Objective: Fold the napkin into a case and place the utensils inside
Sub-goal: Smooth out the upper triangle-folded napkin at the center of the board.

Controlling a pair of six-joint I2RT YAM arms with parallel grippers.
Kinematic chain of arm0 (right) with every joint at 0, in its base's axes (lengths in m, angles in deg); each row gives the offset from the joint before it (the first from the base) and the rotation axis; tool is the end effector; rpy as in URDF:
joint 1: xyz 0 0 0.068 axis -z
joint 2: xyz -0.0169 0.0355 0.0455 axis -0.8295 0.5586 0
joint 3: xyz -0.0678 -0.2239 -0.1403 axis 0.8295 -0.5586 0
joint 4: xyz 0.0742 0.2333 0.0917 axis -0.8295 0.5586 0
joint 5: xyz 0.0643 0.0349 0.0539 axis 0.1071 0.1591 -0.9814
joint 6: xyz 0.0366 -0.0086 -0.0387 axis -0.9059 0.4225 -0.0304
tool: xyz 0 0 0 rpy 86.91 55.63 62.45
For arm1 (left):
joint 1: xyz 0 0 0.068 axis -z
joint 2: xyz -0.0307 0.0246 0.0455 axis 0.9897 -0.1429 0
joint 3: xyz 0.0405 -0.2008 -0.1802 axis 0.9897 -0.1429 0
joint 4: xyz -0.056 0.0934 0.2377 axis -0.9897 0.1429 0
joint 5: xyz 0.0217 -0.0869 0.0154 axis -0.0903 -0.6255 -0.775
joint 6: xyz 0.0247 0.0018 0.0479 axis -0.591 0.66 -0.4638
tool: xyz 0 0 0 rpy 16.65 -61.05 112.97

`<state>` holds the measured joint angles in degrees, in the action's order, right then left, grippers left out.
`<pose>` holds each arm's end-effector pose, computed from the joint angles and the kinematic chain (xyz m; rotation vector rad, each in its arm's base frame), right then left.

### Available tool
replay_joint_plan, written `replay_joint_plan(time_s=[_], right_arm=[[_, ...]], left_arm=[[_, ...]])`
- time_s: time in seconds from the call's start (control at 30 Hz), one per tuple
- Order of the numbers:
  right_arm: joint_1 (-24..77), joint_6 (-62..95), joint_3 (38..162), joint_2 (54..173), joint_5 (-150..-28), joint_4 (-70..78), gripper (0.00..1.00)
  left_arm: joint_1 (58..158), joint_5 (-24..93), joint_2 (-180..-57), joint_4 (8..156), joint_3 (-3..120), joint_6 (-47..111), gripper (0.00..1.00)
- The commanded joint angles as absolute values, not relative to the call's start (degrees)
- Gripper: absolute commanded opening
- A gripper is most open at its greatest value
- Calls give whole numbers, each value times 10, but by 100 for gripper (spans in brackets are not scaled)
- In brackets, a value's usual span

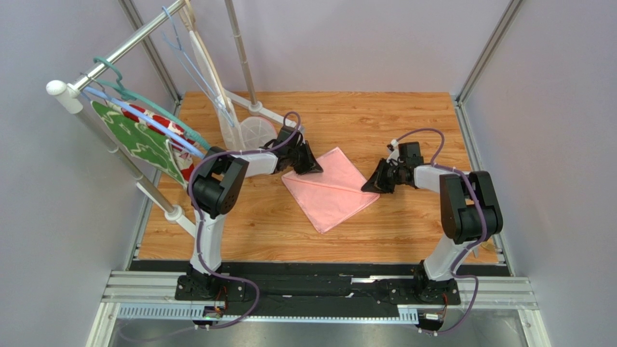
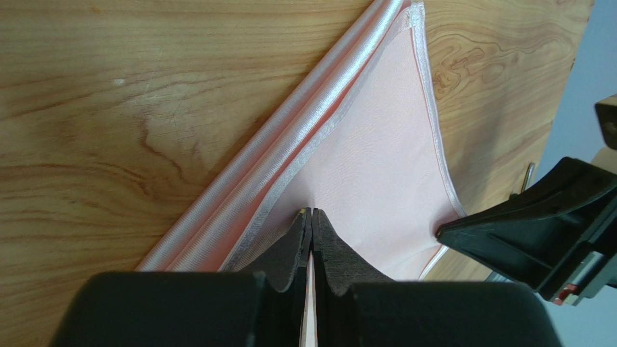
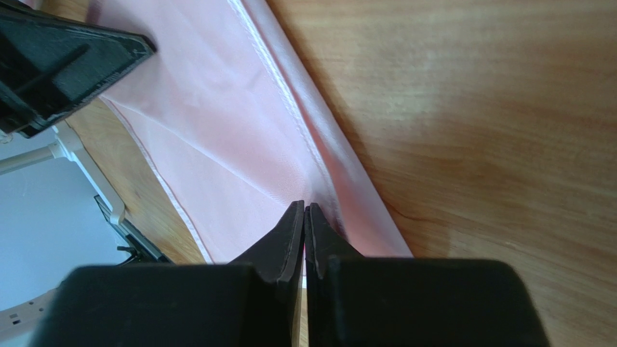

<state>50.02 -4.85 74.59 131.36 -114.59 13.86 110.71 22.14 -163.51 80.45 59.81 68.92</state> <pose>0.3165 0.0532 0.1384 0.2959 2.6344 0.9768 0.3815 -0.2252 0.1290 -0.2437 2.5218 -1.0423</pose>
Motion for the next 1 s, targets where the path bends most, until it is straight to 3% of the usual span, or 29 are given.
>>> replay_joint_plan(time_s=[0.0, 0.43, 0.73, 0.97], right_arm=[[525, -41, 710, 1300, -1145, 103, 4], [552, -24, 690, 1203, -1125, 159, 9], [555, -13, 672, 1265, -1053, 151, 8], [555, 2, 700, 1245, -978, 197, 8]], left_arm=[[1099, 230, -1638, 824, 612, 689, 6], [1099, 237, -1643, 855, 634, 672, 3], [1099, 235, -1643, 857, 634, 664, 3], [1104, 242, -1634, 875, 640, 650, 3]])
